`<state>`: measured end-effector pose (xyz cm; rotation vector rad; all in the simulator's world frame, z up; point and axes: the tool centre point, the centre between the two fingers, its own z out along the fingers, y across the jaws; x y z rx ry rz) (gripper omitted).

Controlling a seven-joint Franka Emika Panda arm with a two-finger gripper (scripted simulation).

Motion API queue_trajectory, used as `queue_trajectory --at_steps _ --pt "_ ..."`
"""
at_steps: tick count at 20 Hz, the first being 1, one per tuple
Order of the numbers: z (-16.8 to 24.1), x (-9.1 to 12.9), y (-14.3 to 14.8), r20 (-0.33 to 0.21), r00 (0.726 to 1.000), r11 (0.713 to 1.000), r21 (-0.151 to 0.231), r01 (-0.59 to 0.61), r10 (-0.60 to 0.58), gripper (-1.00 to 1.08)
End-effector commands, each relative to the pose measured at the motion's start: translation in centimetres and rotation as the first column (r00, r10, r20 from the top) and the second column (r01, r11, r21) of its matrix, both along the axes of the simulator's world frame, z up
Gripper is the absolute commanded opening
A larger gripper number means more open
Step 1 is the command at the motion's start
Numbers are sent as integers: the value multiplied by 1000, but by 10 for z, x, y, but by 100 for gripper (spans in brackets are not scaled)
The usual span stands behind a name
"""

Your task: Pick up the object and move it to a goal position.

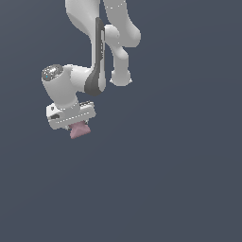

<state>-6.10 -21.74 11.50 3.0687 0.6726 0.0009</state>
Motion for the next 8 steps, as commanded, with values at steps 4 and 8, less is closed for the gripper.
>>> queue_trajectory --at_steps 4,8 --pt "9 -10 -24 0 1000 1000 0 -2 2 -100" --pt "10 -11 -29 0 1000 1000 0 -2 2 -100"
